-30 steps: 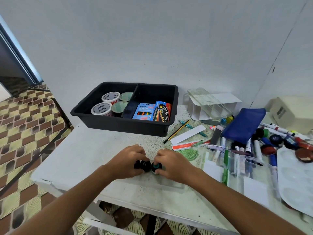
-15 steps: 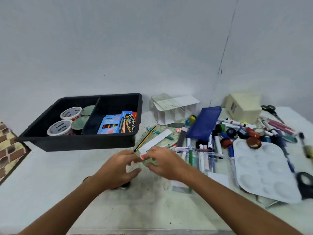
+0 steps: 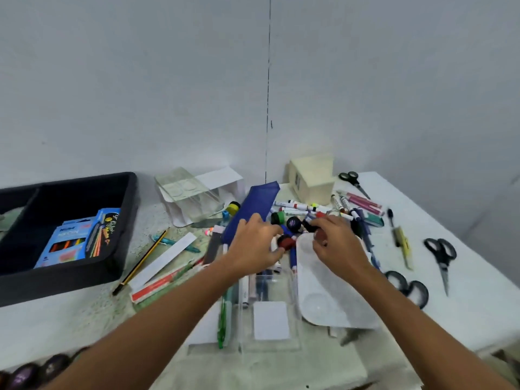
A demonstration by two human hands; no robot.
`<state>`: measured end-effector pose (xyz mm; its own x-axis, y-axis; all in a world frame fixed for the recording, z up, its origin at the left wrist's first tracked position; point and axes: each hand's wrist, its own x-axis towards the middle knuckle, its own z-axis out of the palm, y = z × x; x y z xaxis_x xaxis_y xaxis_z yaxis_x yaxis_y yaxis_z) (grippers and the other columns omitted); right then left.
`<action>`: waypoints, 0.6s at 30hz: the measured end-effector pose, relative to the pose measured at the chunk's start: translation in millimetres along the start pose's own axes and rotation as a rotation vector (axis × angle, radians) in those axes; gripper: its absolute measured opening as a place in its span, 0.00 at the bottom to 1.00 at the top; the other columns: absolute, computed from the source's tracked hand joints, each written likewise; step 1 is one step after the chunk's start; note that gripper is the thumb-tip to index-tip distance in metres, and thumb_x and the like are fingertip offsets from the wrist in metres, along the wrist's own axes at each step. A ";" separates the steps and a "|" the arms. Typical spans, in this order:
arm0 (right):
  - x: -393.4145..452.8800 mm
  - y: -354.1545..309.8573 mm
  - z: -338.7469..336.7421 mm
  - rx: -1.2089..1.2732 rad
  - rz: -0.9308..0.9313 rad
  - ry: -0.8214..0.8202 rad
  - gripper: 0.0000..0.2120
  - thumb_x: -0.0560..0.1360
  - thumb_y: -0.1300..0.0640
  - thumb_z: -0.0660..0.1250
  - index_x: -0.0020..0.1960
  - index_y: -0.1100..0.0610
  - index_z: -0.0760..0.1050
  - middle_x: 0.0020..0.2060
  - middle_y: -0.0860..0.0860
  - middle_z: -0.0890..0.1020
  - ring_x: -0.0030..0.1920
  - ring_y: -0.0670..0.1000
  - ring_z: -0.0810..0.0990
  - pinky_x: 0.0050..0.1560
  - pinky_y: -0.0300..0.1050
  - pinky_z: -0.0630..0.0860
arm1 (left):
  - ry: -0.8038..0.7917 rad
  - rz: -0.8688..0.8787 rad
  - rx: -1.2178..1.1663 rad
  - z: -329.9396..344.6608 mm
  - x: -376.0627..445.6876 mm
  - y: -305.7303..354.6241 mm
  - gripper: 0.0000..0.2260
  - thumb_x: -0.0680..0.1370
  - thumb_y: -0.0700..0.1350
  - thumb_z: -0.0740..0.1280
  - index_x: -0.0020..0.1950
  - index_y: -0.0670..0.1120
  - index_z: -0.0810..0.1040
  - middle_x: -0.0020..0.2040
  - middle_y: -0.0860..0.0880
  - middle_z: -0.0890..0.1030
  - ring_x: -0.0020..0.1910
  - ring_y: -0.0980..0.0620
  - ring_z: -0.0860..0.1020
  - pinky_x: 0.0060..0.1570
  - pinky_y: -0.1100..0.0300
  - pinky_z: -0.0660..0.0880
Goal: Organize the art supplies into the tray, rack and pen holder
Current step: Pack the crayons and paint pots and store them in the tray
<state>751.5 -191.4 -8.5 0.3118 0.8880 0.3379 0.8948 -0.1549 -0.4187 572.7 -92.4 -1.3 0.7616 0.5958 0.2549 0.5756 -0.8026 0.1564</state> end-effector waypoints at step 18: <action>6.9 28.6 -1.1 0.151 -0.027 0.025 0.14 0.70 0.59 0.72 0.56 0.56 0.78 0.50 0.50 0.78 0.53 0.52 0.75 0.50 0.47 0.73 | -0.058 -0.093 -0.462 10.1 31.0 4.5 0.20 0.67 0.51 0.78 0.55 0.46 0.77 0.49 0.50 0.80 0.49 0.52 0.77 0.50 0.56 0.75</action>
<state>779.6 -190.2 -17.2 0.2980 0.8794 0.3712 0.8455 -0.0626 -0.5304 601.9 -77.3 -2.3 0.7361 0.6557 0.1679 0.4596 -0.6663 0.5873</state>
